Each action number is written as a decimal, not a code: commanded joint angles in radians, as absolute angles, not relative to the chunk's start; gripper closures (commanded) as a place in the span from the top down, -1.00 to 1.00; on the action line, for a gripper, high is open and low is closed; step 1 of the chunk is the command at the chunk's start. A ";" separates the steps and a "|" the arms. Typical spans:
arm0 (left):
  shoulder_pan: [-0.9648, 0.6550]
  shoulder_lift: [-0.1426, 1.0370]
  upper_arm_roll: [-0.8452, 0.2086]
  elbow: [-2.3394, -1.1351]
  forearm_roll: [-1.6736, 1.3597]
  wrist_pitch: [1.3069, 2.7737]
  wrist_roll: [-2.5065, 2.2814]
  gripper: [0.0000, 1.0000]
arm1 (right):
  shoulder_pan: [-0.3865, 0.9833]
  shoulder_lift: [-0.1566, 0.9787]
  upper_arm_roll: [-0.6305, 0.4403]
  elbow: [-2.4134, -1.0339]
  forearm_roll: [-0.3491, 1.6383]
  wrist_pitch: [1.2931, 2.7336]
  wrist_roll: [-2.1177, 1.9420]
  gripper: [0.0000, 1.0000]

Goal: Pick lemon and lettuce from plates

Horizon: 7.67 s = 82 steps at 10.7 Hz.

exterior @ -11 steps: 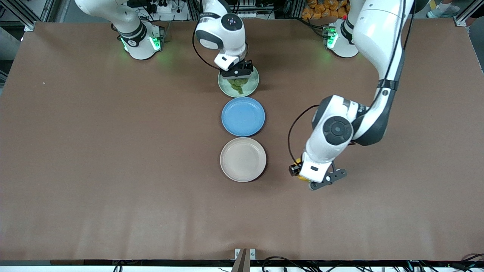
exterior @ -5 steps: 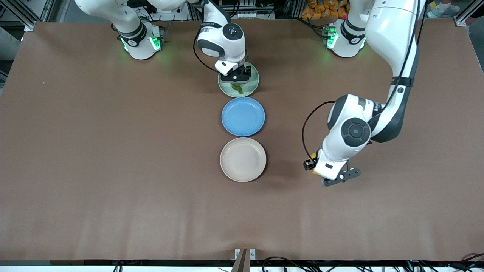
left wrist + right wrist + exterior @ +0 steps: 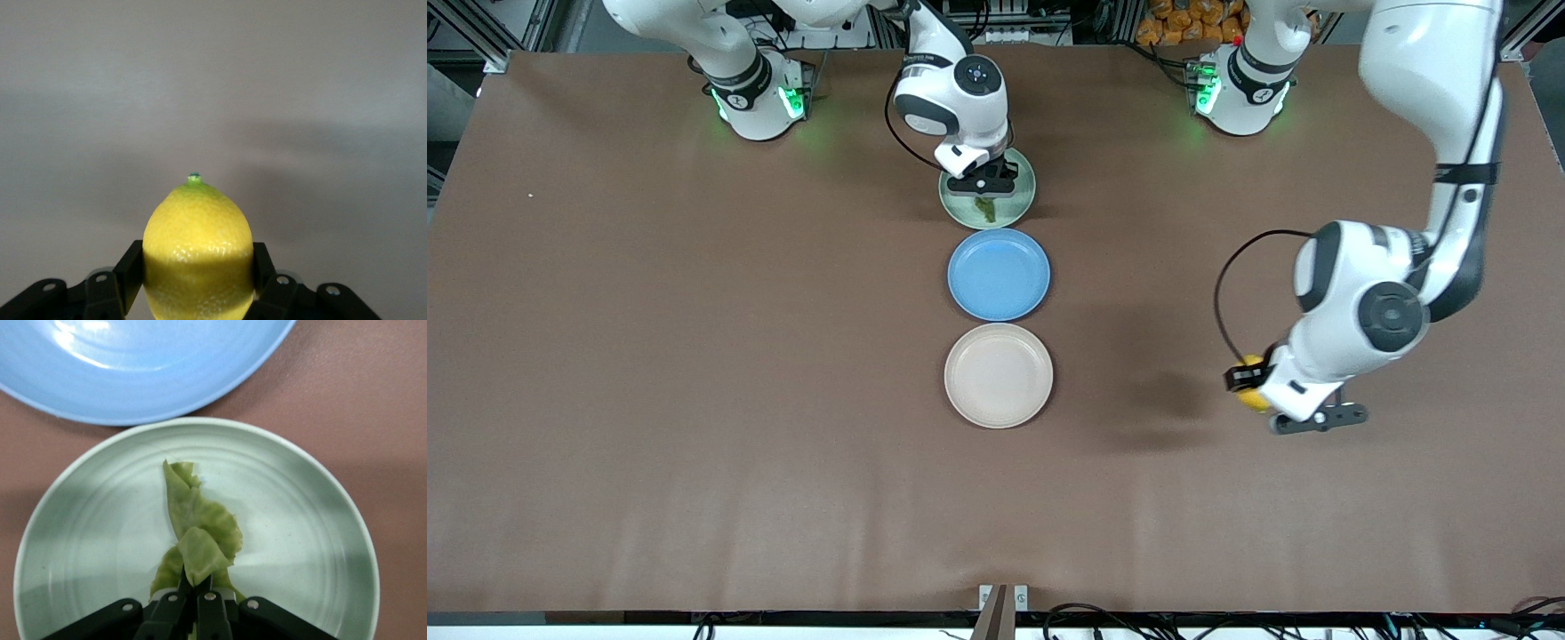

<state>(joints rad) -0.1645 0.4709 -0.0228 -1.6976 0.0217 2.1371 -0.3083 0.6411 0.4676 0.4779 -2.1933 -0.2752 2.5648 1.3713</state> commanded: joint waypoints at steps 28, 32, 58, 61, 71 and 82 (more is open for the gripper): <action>-0.049 0.191 -0.106 -1.727 0.038 1.978 -0.155 1.00 | 0.115 0.198 -0.050 -1.608 0.120 1.684 0.286 -1.00; -0.100 0.010 -0.069 -1.723 0.034 1.865 -0.156 1.00 | 0.095 0.238 -0.089 -1.747 0.095 1.897 0.195 -1.00; -0.083 0.003 -0.078 -1.520 -0.054 1.528 -0.072 1.00 | 0.061 0.372 -0.107 -1.890 0.015 2.229 0.201 1.00; -0.083 0.003 -0.078 -1.520 -0.054 1.528 -0.072 1.00 | 0.060 0.260 -0.103 -1.887 0.014 2.134 0.204 1.00; -0.081 -0.005 -0.078 -1.520 -0.049 1.526 -0.072 1.00 | 0.043 -0.007 -0.054 -1.882 0.011 1.928 0.198 1.00; -0.086 -0.005 -0.078 -1.520 -0.046 1.522 -0.075 1.00 | 0.038 -0.094 -0.055 -1.764 0.008 1.680 0.198 1.00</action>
<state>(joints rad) -0.0870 -0.0046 -0.0788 -1.5370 -0.0307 1.5436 -0.0822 0.0565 -0.0812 -0.0676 -1.8124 0.0170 1.7482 0.2064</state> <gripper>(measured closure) 0.000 0.000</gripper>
